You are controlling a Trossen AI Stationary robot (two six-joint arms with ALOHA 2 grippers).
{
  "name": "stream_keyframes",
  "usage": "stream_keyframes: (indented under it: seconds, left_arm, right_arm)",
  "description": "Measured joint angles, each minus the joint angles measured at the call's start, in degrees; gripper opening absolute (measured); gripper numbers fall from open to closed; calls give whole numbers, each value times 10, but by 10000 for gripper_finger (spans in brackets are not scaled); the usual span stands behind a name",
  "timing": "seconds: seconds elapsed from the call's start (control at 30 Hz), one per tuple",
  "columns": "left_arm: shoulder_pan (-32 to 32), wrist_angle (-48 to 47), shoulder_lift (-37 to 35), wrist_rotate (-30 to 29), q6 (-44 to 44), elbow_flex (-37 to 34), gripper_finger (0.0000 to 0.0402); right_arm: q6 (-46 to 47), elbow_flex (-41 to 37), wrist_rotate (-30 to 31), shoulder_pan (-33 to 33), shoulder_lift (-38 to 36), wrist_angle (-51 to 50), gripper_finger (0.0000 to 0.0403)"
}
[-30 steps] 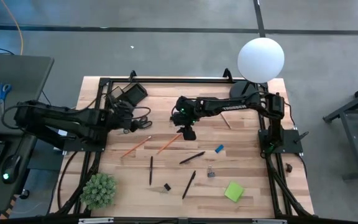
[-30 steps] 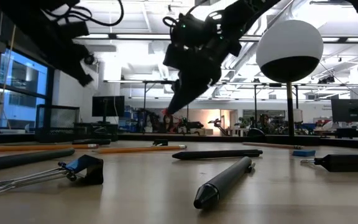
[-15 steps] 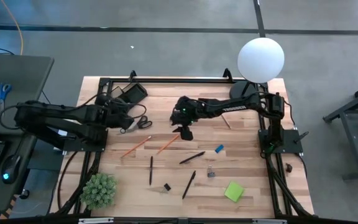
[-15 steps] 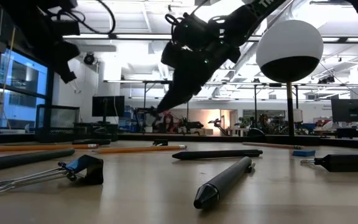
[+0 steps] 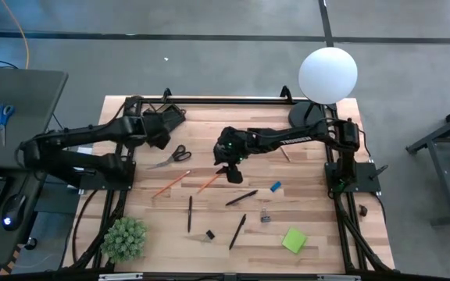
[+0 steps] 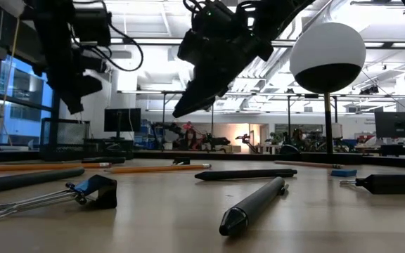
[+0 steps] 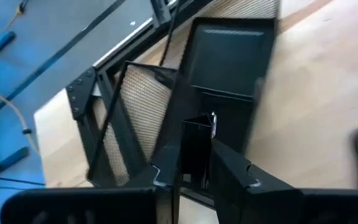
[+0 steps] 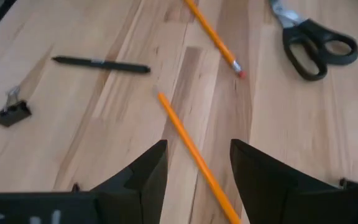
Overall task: Pick and place office supplies into organizer
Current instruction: Put the black binder clip into the black desk organizer, then put the black scissors into the black desk organizer
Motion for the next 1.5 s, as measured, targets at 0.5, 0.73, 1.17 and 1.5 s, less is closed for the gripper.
stream_keyframes:
  seconds: [0.5,0.73,1.17,1.5]
  left_arm:
    - [44,39,46,57,42,0,117]
    - [44,38,46,60,43,0,179]
    - [-38,200,43,190,136,0,164]
    - [-159,245,43,174,137,-7,121]
  right_arm:
    - [-6,0,2,1,0,-27,165]
    - [-6,0,1,2,0,-28,165]
    - [-6,0,62,0,0,-67,165]
    - [-6,0,170,-27,0,-88,165]
